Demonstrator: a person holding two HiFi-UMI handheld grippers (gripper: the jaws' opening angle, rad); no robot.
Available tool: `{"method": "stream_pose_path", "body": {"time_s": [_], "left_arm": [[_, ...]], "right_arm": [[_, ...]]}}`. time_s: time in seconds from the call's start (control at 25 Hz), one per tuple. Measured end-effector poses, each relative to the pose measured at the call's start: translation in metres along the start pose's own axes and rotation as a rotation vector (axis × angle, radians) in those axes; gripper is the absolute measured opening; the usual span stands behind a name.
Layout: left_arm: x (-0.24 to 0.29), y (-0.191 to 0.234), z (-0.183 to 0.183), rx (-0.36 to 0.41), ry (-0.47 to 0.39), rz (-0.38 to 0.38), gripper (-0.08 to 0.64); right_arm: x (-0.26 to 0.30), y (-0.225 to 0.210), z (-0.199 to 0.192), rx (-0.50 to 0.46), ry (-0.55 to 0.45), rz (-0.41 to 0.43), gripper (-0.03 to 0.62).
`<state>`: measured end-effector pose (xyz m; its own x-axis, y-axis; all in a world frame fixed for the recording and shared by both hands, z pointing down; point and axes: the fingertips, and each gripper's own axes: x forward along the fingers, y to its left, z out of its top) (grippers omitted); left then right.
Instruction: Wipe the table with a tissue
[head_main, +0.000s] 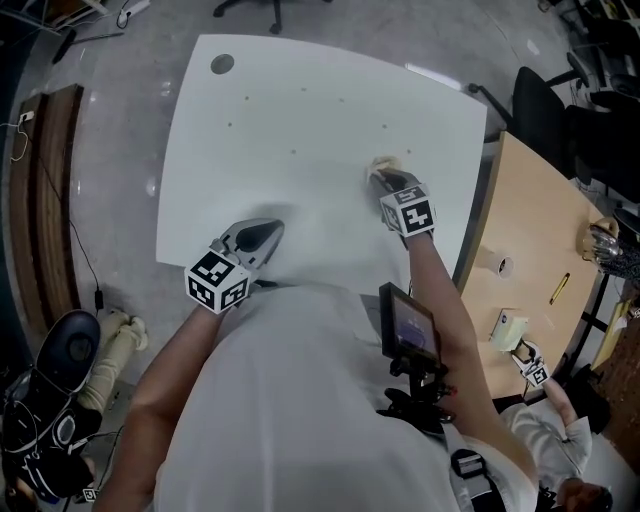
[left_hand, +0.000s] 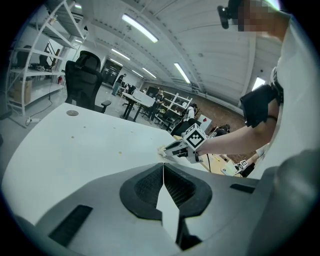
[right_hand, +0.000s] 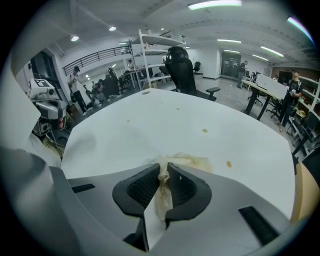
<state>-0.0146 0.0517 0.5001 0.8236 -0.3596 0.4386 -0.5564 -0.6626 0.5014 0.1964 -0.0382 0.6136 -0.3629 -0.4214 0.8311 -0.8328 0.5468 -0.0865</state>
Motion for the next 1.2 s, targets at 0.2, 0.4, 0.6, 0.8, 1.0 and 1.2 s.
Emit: {"method": "stream_pose_path", "body": {"time_s": [0.2, 0.4, 0.6, 0.8, 1.0, 1.2], "left_arm": [[0.002, 0.004, -0.004, 0.003, 0.019, -0.017, 0.008], [0.014, -0.007, 0.001, 0.021, 0.029, -0.049, 0.008], [0.027, -0.023, 0.000, 0.040, 0.044, -0.085, 0.008], [0.031, -0.040, 0.000, 0.050, 0.063, -0.130, 0.008], [0.035, -0.035, 0.005, 0.059, 0.028, -0.086, 0.008], [0.047, -0.040, 0.001, 0.069, 0.040, -0.089, 0.008]], "right_arm": [[0.008, 0.021, 0.010, 0.021, -0.026, 0.127, 0.055], [-0.013, 0.069, 0.033, -0.108, -0.160, 0.256, 0.055], [-0.048, 0.075, 0.024, -0.144, -0.239, 0.210, 0.055], [-0.082, 0.037, -0.022, -0.052, -0.213, 0.079, 0.055], [-0.084, 0.005, -0.025, -0.016, -0.230, 0.039, 0.055], [-0.082, -0.015, -0.027, 0.032, -0.251, 0.019, 0.055]]}}
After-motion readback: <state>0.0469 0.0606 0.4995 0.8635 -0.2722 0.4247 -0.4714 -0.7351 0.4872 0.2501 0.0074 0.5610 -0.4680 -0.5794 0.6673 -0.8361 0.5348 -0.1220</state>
